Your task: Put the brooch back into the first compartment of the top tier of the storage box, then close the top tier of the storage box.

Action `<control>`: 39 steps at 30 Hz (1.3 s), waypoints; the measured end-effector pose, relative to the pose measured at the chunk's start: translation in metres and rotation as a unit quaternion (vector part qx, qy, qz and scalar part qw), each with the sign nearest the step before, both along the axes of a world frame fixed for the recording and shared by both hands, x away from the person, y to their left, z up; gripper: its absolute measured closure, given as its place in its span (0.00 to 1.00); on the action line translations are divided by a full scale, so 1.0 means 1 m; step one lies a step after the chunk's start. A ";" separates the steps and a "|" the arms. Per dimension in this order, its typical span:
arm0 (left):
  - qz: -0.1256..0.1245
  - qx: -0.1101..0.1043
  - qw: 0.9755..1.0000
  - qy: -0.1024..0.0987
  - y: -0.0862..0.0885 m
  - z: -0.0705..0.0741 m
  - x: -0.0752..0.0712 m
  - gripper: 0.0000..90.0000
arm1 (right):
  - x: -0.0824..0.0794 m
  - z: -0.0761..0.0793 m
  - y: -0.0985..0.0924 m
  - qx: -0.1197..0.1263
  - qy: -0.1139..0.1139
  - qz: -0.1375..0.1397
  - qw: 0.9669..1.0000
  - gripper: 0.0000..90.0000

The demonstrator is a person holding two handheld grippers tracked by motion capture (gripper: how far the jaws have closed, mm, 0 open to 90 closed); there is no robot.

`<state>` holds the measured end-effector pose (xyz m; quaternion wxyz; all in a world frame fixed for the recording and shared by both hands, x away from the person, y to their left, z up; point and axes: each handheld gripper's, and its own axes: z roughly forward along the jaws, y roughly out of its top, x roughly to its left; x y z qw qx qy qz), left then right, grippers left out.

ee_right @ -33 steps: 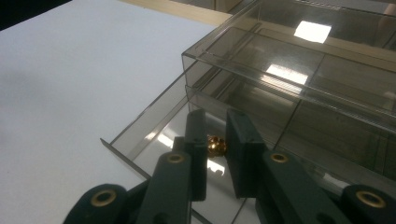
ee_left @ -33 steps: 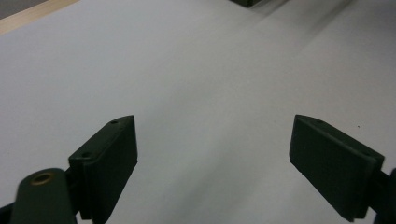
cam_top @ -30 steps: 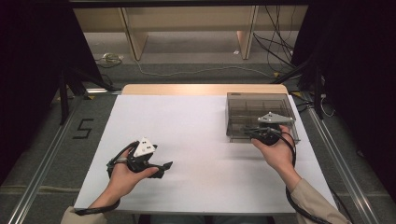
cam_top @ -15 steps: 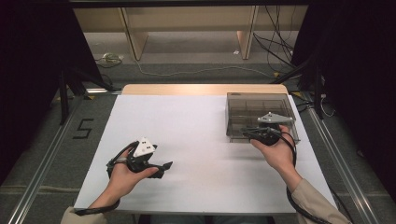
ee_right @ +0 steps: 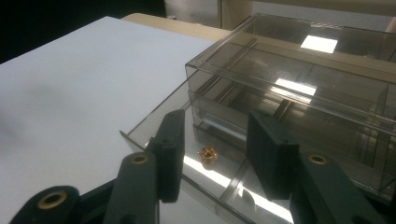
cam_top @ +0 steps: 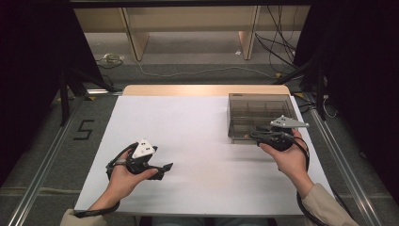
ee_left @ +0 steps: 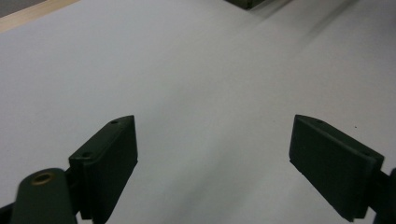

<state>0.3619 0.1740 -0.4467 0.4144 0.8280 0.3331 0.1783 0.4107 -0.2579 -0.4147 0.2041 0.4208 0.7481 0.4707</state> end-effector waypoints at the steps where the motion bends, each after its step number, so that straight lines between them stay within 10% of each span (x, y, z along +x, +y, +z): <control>1: 0.000 0.000 1.000 0.000 0.000 0.000 0.000 0.17 | -0.001 0.000 0.000 0.000 -0.002 0.001 1.000 0.64; 5: 0.002 -0.003 1.000 0.001 0.000 0.000 0.001 0.17 | -0.003 0.001 -0.001 0.005 -0.007 0.003 1.000 0.64; 12: 0.004 -0.004 1.000 0.001 -0.003 0.002 0.002 0.17 | -0.011 0.007 -0.009 0.002 -0.030 0.012 0.999 1.00; 39: 0.010 0.003 1.000 -0.002 -0.001 0.001 -0.004 0.17 | -0.029 0.001 -0.035 -0.047 -0.018 -0.005 0.999 1.00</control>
